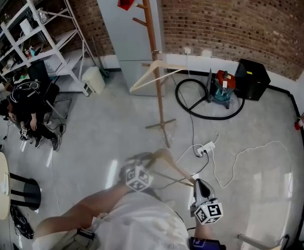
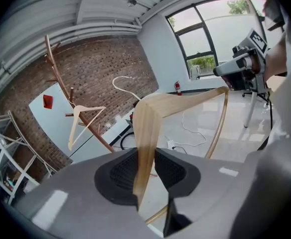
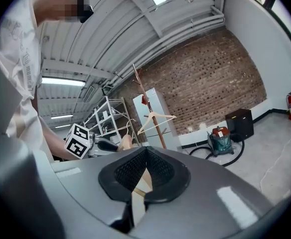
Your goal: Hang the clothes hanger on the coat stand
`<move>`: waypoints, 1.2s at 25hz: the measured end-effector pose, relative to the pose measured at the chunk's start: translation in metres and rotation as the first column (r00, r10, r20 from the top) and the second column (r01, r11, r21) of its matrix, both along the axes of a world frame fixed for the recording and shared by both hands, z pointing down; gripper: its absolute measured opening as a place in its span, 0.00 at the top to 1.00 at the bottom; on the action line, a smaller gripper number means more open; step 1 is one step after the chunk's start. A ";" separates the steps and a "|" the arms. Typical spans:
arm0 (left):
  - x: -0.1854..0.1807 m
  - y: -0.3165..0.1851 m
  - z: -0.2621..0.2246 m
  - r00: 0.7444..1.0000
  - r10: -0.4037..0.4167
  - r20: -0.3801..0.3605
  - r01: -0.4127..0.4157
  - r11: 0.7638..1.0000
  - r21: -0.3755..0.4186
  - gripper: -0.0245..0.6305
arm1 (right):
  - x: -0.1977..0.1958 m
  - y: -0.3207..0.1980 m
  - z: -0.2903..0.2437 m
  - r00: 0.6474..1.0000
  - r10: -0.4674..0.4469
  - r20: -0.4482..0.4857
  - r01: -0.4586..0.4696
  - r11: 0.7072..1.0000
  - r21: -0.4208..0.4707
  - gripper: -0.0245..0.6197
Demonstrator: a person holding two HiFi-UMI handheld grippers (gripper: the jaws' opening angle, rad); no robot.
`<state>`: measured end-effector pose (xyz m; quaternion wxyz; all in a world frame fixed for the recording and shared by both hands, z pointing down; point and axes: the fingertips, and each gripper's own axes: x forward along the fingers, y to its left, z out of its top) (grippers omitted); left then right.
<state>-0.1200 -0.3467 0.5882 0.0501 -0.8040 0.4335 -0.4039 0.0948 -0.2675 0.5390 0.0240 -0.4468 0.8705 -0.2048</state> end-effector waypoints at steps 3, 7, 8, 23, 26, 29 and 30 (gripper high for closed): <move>-0.008 0.003 0.003 0.999 -0.042 0.000 0.042 0.999 -0.018 0.81 | -0.013 -0.006 0.007 0.998 -0.063 0.009 0.063 0.998 -0.021 0.94; -0.024 -0.003 0.005 0.995 -0.102 0.000 0.102 0.995 -0.014 0.81 | -0.027 -0.025 0.003 0.993 -0.118 0.000 0.118 0.993 -0.009 0.94; -0.028 -0.007 0.003 0.993 -0.115 0.002 0.115 0.993 -0.008 0.81 | -0.029 -0.030 -0.001 0.992 -0.128 -0.006 0.128 0.992 0.000 0.94; -0.080 -0.130 -0.019 0.977 -0.195 -0.082 0.202 0.976 0.081 0.81 | -0.064 -0.151 -0.051 0.987 -0.129 -0.094 0.136 0.988 0.070 0.94; -0.100 -0.155 -0.029 0.973 -0.217 -0.076 0.224 0.969 0.103 0.81 | -0.084 -0.178 -0.059 0.981 -0.155 -0.118 0.165 0.983 0.079 0.94; -0.114 -0.178 -0.032 0.968 -0.236 -0.089 0.245 0.962 0.118 0.80 | -0.105 -0.201 -0.063 0.974 -0.179 -0.142 0.192 0.978 0.085 0.94; -0.119 -0.184 -0.033 0.967 -0.237 -0.094 0.248 0.961 0.120 0.80 | -0.112 -0.208 -0.064 0.972 -0.183 -0.145 0.196 0.977 0.086 0.94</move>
